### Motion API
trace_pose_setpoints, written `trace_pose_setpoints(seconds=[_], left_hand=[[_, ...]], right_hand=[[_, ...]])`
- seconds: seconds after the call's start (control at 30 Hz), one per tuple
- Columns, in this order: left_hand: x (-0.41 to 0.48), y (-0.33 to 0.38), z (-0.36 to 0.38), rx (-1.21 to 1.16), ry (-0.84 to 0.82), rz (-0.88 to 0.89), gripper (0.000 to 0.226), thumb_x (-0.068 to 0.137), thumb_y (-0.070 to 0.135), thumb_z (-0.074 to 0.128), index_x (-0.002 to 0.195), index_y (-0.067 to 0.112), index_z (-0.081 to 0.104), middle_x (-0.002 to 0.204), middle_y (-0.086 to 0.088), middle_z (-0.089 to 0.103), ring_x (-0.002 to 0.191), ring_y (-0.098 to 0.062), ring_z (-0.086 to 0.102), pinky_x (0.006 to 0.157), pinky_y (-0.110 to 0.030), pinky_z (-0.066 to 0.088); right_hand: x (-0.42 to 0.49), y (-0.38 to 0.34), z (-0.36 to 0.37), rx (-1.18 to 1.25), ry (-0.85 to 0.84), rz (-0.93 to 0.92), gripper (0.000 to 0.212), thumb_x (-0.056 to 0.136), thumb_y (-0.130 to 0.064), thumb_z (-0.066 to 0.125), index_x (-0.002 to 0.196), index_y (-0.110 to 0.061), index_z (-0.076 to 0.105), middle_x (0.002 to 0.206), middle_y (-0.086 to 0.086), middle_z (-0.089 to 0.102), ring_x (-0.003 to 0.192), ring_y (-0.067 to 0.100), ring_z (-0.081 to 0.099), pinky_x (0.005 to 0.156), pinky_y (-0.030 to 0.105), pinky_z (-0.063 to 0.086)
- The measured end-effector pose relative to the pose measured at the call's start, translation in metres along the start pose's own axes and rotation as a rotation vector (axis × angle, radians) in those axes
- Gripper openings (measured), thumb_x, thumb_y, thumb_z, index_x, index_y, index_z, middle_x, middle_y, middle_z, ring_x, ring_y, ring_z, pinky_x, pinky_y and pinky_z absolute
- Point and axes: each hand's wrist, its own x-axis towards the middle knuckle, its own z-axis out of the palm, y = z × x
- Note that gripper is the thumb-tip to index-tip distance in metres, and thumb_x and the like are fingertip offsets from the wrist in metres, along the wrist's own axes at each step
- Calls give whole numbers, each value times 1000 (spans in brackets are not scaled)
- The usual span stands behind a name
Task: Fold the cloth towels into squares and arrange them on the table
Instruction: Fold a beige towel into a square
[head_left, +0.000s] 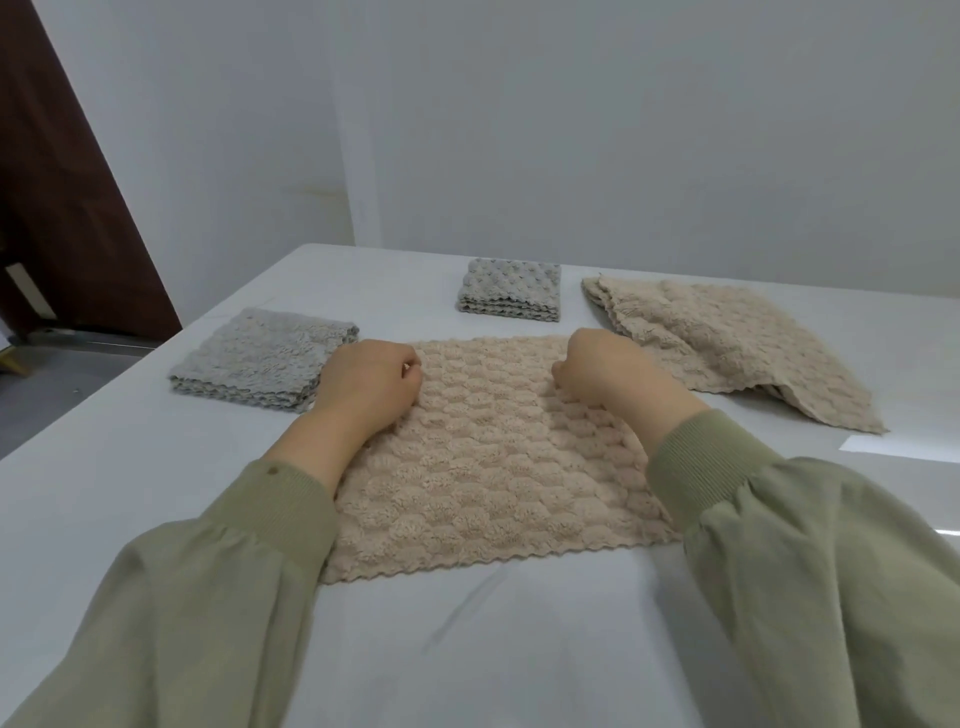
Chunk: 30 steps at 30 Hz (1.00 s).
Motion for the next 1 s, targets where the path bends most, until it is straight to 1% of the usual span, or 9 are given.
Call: trace_pose_setpoints(seconds=[0.17, 0.27, 0.37, 0.43, 0.57, 0.67, 0.8, 0.9, 1.0], left_hand=[[13, -8, 16, 62, 34, 29, 30, 93, 26, 41, 82, 20, 68, 74, 2, 68, 69, -21, 59, 61, -28, 42], [21, -9, 23, 35, 76, -6, 30, 94, 24, 41, 74, 18, 62, 69, -1, 65, 65, -24, 55, 56, -28, 36], [25, -11, 29, 21, 128, -26, 28, 94, 22, 44, 80, 16, 67, 72, -3, 67, 66, -25, 56, 55, -27, 34], [26, -8, 33, 54, 92, -18, 26, 95, 21, 43, 89, 17, 69, 81, -3, 69, 75, -26, 61, 57, -27, 34], [26, -8, 39, 88, 90, 27, 26, 95, 17, 42, 97, 14, 68, 91, -5, 65, 81, -27, 60, 58, -29, 38], [25, -13, 40, 32, 108, 37, 27, 93, 16, 44, 106, 9, 67, 100, -10, 62, 95, -28, 54, 71, -37, 43], [29, -17, 44, 11, -96, 32, 43, 97, 18, 35, 139, 12, 42, 140, -11, 45, 130, -29, 35, 105, -40, 33], [30, -18, 44, 45, -210, -23, 48, 101, 25, 25, 148, 14, 24, 151, -8, 32, 140, -26, 24, 112, -47, 25], [29, -19, 43, 52, -232, -51, 48, 101, 25, 25, 148, 13, 23, 151, -7, 33, 139, -27, 25, 111, -50, 26]], right_hand=[[23, 0, 6, -43, 29, -2, 31, 96, -21, 43, 65, -13, 43, 63, -1, 46, 54, 14, 43, 49, 25, 36], [39, 7, 14, 38, 68, 38, 31, 96, -19, 41, 66, -12, 41, 63, 1, 47, 55, 16, 45, 48, 25, 33], [43, 20, 34, 125, 264, 53, 31, 92, -16, 42, 61, -11, 40, 57, 1, 43, 54, 22, 45, 45, 24, 26], [42, 28, 43, 168, 381, 46, 29, 90, -16, 43, 62, -10, 43, 56, 2, 43, 53, 21, 43, 45, 24, 24], [44, 36, 45, 199, 441, 16, 17, 90, -15, 47, 83, -7, 61, 77, 7, 62, 69, 25, 56, 55, 28, 39], [48, 37, 48, 207, 447, -2, 18, 91, -16, 48, 100, -8, 61, 96, 8, 62, 83, 24, 55, 64, 29, 39], [50, 35, 50, 216, 409, -96, 32, 94, -17, 46, 122, -4, 54, 118, 15, 56, 112, 30, 47, 87, 36, 41], [50, 35, 51, 232, 316, -106, 40, 96, -17, 40, 134, -5, 44, 129, 16, 53, 120, 31, 45, 95, 39, 40], [52, 36, 52, 231, 236, -109, 44, 96, -17, 36, 139, -6, 39, 127, 18, 56, 115, 32, 51, 95, 41, 44]])
